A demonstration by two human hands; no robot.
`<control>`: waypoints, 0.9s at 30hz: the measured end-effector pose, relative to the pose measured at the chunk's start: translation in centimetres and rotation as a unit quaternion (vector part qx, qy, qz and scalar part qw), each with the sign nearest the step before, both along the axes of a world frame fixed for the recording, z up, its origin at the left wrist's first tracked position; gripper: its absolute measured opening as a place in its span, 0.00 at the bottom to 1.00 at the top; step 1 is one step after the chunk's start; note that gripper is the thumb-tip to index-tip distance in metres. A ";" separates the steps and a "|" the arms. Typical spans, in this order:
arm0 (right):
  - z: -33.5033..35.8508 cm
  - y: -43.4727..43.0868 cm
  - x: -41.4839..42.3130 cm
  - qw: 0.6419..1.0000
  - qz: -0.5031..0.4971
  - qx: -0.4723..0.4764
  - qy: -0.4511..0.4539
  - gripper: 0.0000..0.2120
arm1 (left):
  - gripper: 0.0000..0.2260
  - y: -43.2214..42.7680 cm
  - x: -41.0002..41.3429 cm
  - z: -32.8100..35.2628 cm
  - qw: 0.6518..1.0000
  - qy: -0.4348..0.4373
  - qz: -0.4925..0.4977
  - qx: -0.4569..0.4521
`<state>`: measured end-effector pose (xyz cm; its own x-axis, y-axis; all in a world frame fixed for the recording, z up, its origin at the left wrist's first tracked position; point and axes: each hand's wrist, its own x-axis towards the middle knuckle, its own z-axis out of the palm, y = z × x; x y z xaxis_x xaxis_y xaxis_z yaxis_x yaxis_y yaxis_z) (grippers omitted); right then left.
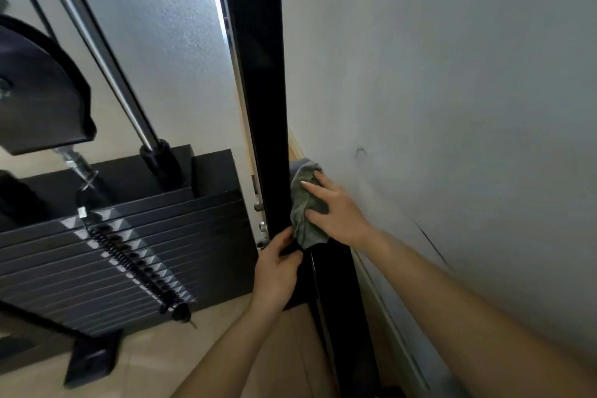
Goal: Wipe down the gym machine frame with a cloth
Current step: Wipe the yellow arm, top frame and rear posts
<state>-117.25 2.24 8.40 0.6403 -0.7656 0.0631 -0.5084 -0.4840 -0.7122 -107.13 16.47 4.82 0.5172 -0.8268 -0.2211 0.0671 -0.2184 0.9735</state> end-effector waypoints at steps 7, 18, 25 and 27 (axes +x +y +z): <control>3.4 -4.5 2.5 0.993 0.040 0.106 0.024 0.28 | 0.30 1.8 -0.4 0.0 0.991 -0.086 -0.100 -0.022; 0.5 -4.0 0.9 0.996 0.029 0.047 -0.075 0.22 | 0.34 1.4 -1.0 -0.6 0.982 -0.161 -0.101 -0.016; -1.6 -0.5 -2.8 0.993 0.027 0.004 -0.114 0.29 | 0.29 1.8 -1.6 -0.6 0.994 -0.070 -0.073 -0.045; -1.7 0.8 -3.4 0.996 0.022 -0.015 -0.090 0.30 | 0.26 2.0 -1.5 0.2 0.994 -0.045 -0.084 -0.049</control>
